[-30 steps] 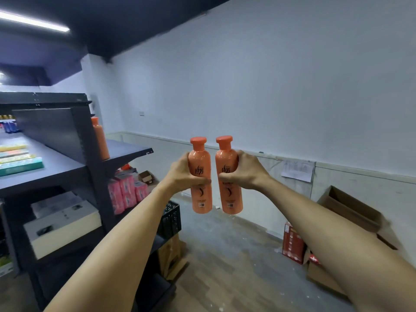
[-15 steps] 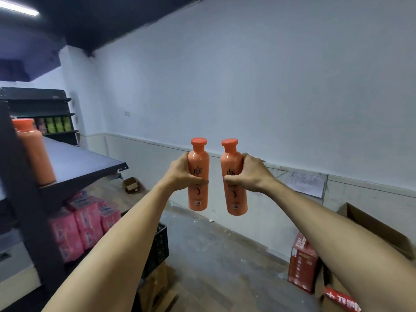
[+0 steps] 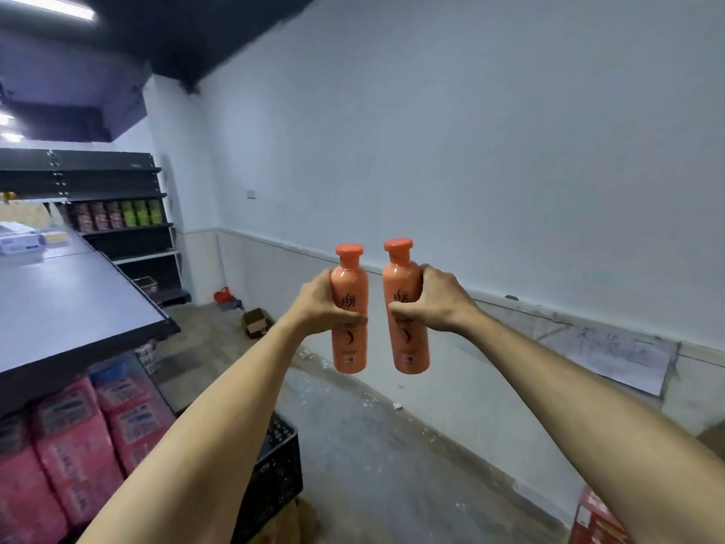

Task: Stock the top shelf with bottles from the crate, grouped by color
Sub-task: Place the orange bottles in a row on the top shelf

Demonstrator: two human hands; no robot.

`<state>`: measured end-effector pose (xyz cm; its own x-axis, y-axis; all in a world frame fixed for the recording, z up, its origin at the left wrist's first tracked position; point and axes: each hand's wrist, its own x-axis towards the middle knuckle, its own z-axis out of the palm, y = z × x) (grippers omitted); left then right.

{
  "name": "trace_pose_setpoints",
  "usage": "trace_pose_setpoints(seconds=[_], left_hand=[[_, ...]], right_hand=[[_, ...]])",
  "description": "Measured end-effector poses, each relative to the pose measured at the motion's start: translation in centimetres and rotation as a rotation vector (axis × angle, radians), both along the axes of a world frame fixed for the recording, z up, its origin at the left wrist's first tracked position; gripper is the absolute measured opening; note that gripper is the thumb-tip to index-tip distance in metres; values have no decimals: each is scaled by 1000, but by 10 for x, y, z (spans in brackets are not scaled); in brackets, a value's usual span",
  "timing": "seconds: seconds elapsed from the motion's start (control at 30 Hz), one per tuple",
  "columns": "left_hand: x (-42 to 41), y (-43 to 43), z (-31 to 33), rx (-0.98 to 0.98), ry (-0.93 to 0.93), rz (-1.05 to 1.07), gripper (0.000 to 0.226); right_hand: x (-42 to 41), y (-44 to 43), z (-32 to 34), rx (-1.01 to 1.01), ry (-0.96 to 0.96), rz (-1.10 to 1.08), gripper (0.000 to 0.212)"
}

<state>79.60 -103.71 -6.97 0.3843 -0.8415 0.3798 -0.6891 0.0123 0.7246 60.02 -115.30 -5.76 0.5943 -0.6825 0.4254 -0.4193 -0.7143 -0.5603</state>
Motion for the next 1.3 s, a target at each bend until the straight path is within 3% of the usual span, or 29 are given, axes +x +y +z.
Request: trace_pose_setpoints(seconds=[0.43,1.3], left_hand=[[110,-172,19,-32,-19,289,66],[465,-369,25,0,-97,531,68]], right_hand=[[125,-212,22,2,14,181,59],[504,-439,24,-2,-35,379,61]])
